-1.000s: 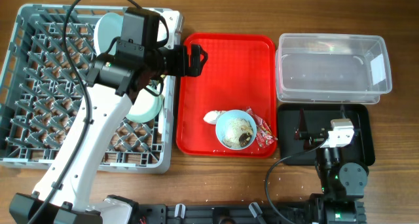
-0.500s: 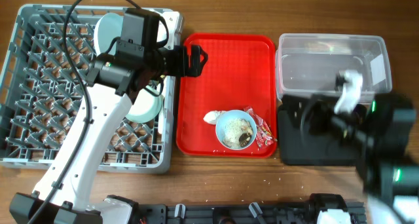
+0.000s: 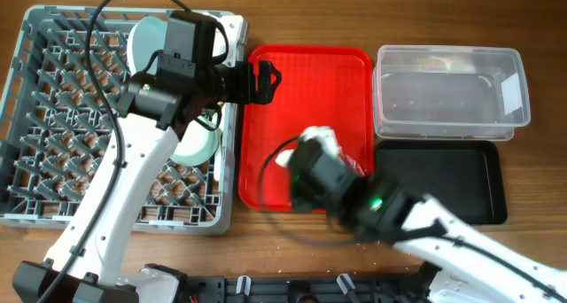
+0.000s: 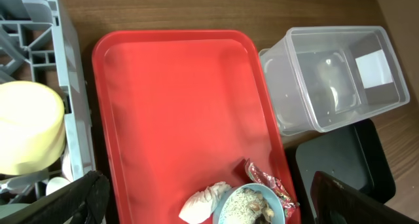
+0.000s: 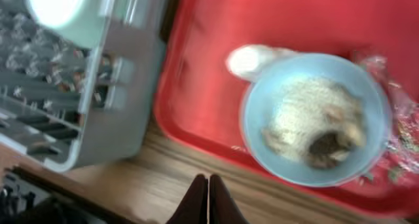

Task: Sort waste into correct bins and load items into the dishwasher rack

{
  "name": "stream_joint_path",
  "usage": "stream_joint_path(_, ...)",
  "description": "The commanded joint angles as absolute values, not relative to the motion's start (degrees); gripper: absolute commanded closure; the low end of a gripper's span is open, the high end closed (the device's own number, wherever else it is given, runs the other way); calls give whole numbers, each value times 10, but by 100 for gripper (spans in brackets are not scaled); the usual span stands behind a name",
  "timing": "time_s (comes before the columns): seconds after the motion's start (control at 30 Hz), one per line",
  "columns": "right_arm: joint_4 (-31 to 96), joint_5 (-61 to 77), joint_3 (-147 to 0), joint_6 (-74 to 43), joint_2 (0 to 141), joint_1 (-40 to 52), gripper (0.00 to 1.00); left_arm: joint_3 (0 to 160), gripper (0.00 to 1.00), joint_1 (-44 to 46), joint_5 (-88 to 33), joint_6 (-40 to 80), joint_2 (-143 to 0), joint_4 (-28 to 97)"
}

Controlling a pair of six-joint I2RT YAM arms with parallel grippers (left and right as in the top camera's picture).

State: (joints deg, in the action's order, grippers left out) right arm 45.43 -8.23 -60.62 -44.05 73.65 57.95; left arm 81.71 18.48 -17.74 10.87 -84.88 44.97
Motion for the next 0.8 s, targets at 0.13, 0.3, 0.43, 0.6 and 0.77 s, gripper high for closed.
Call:
stream_joint_path(0.13,396,-190,-588,-422,939,643,52,818,0,185,-184,114,-849,449)
stream_joint_path(0.3,383,-231,-588,-420,944,633,57,818,0,185,-184,114,-849,449)
stream_joint_path(0.43,374,-243,-576,-392,944,610,55,818,0,185,-184,114,-849,449)
stream_joint_path(0.6,358,-209,-558,-389,944,568,77,818,0,185,-184,114,-849,449)
stream_joint_path(0.77,335,-155,-557,-315,944,549,70,818,0,185,-184,114,-849,449)
